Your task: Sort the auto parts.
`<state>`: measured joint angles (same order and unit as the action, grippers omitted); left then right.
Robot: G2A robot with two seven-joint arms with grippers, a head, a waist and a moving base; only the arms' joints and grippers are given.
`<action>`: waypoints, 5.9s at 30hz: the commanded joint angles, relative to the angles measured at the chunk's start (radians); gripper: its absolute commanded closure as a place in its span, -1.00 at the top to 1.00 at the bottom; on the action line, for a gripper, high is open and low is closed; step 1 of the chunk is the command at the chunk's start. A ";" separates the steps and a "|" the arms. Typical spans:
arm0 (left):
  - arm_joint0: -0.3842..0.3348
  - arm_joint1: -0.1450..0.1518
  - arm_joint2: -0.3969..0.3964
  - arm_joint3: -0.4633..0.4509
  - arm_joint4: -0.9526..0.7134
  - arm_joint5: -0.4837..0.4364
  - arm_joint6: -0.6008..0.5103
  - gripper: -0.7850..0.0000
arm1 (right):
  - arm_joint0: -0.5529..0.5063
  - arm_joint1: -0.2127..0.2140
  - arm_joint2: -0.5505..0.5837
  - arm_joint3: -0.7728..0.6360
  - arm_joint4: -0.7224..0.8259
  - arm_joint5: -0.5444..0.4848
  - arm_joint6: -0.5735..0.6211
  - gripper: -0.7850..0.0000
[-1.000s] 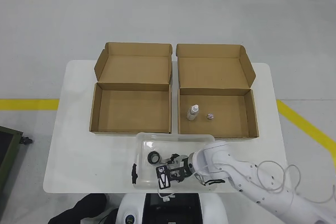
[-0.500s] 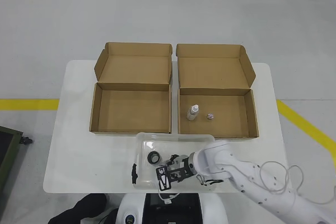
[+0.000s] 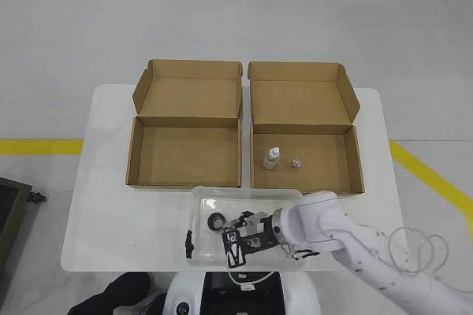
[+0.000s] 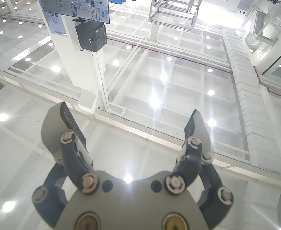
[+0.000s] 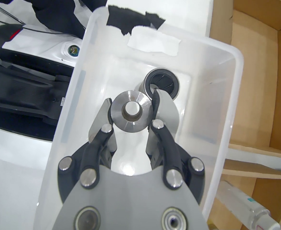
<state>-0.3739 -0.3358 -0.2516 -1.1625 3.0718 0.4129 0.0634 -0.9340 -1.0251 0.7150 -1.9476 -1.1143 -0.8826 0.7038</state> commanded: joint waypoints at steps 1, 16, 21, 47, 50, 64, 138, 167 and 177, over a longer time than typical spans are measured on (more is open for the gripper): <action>0.000 0.000 0.000 0.000 0.000 0.000 0.000 1.00 | -0.003 0.003 0.019 -0.017 0.002 0.004 -0.019 -1.00; 0.000 0.000 0.000 0.000 0.000 0.000 0.000 1.00 | -0.038 0.007 0.170 -0.092 0.031 0.099 -0.355 -1.00; 0.000 0.000 0.000 0.000 0.000 0.000 0.000 1.00 | -0.042 0.001 0.206 -0.083 0.065 0.127 -0.487 -1.00; 0.000 0.000 0.000 0.000 0.000 0.000 0.000 1.00 | -0.007 -0.023 0.366 -0.129 0.091 0.207 -0.788 -1.00; 0.000 0.000 0.000 0.000 0.000 0.000 0.000 1.00 | -0.010 -0.027 0.364 -0.134 0.074 0.222 -0.805 -1.00; 0.000 0.000 0.000 0.000 0.000 0.000 0.000 1.00 | 0.005 -0.040 0.380 -0.083 0.058 0.187 -0.851 -1.00; 0.000 0.000 0.000 0.000 0.000 0.000 0.000 1.00 | 0.441 -0.413 -0.261 0.795 -0.068 0.306 -0.360 -1.00; 0.000 0.000 0.000 0.000 0.000 0.000 0.000 1.00 | 0.445 -0.479 -0.215 0.918 -0.090 0.284 -0.369 0.22; 0.000 0.000 0.000 0.000 0.000 0.000 0.000 1.00 | 0.395 -0.435 -0.107 0.685 -0.103 0.243 -0.292 0.18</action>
<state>-0.3739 -0.3358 -0.2516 -1.1625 3.0718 0.4129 0.0634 -0.5317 -1.4649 0.5978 -1.2337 -1.2182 -0.6337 0.3985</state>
